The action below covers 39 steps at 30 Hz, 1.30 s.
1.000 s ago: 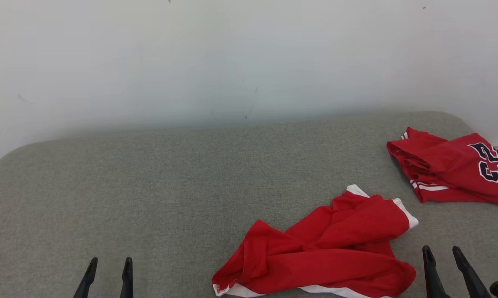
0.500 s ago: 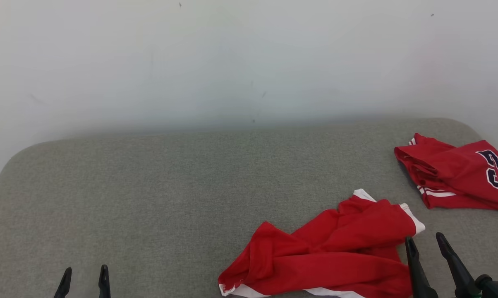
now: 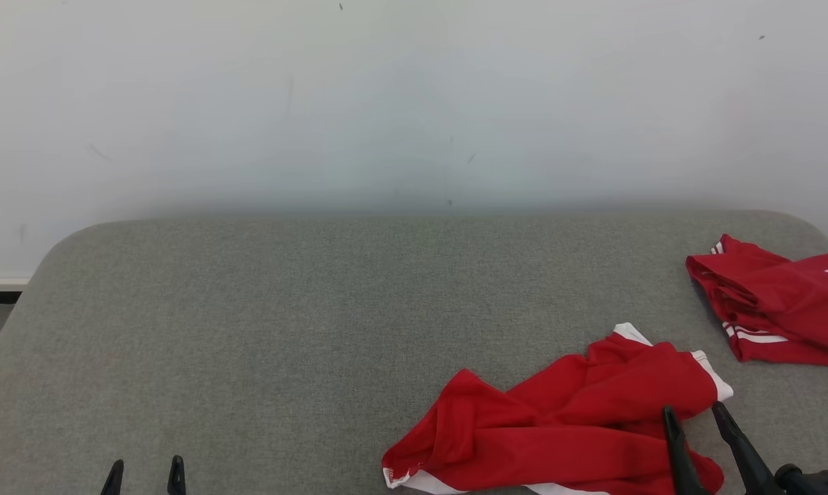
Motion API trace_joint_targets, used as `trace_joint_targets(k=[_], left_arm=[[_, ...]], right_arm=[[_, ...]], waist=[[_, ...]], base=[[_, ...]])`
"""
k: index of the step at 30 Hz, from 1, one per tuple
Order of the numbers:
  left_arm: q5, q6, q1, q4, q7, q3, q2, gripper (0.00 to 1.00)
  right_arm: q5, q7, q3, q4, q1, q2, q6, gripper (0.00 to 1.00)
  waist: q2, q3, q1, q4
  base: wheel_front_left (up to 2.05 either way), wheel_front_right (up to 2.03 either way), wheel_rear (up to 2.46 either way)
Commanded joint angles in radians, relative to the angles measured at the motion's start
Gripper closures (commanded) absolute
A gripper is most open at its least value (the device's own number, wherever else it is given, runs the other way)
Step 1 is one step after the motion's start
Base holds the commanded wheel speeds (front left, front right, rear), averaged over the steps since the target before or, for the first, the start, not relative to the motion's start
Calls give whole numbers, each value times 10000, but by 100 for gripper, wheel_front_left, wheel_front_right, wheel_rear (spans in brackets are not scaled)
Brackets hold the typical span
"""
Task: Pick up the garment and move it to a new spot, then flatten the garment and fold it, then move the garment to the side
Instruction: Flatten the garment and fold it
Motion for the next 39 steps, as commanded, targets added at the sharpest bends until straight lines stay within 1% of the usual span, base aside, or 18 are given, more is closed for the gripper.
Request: trace_joint_targets(k=[1, 4, 7, 11, 15, 16, 17, 23, 27, 33, 36, 39], left_arm=[[37, -41, -4, 31, -29, -9, 8, 0], [45, -64, -119, 54, -29, -98, 1, 0], [71, -67, -380, 87, -29, -411, 7, 0], [-86, -137, -1112, 316, -25, -1141, 103, 0], [-321, -142, -2126, 737, 84, -2114, 171, 0], [-321, -142, -2126, 737, 84, -2114, 171, 0], [-353, -143, -2420, 838, 90, -2448, 194, 0], [-1236, -136, -3849, 1750, 418, -4443, 418, 0], [-1832, -138, -4451, 2448, 752, -5485, 592, 0], [-2570, -139, -4755, 3353, 1127, -6580, 850, 0], [-2777, -139, -4787, 3760, 1241, -6941, 1029, 0], [-3030, -139, -4776, 4084, 1363, -7273, 1090, 0]], right_arm=[[36, -44, 19, 35, 3, 4, -27, 0], [43, -44, 53, 57, -53, -10, -27, 0], [59, -44, 69, 89, -141, -41, -27, 0], [53, -44, 183, 131, -242, -44, -27, 0], [62, -44, 178, 180, -378, -59, -27, 0], [62, -44, 178, 180, -378, -59, -27, 0], [65, -44, 158, 193, -387, -57, -27, 0], [77, -44, 68, 269, -433, -57, -27, 0], [106, -44, 38, 314, -525, -27, -27, 0], [69, -44, -25, 313, -586, 73, -27, 0], [47, -44, -36, 297, -635, 81, -28, 0], [22, -44, -34, 276, -666, 116, -28, 0]], waist=[[0, 10, 0, -3], [0, 41, 0, -41], [0, 111, 0, -123], [0, 257, 0, -349], [0, 437, 0, -649], [0, 437, 0, -649], [0, 484, 0, -721], [0, 767, 0, -1193], [0, 912, 0, -1481], [0, 1056, 0, -1793], [0, 1137, 0, -1916], [0, 1251, 0, -2056]], base=[[0, 0, 0], [0, 0, 0], [0, 0, 0], [0, 0, 0], [0, 0, 0], [0, 0, 0], [0, 0, 0], [0, 0, 0], [0, 0, 0], [0, 0, 0], [0, 0, 0], [0, 0, 0]])
